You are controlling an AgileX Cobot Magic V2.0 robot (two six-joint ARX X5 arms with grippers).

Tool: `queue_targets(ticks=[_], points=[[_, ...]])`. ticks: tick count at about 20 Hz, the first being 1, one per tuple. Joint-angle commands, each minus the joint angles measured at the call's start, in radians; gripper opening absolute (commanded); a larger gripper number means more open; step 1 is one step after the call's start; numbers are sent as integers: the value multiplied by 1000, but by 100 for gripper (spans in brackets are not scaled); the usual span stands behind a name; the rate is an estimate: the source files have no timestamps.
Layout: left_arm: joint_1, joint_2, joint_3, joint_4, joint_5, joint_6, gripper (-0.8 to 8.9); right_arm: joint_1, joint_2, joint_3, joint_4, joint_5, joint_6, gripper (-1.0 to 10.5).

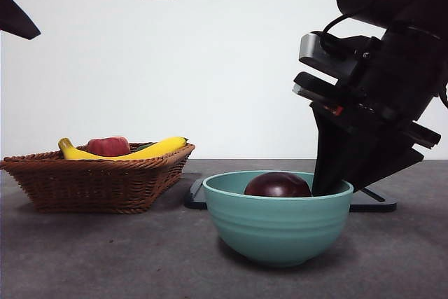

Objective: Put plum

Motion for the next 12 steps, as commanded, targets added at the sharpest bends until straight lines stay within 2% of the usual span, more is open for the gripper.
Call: queue_targets(ticks=[1,8,12], points=[[-4,5,9,12,2,1,374,7,14,2,17,-2,11,11],[-4,5,9,13,2,5,374,6,-1,16,17,-4,12,11],[-4,5,9,13,2,5,374,0,-13,84,-10,0,20,11]])
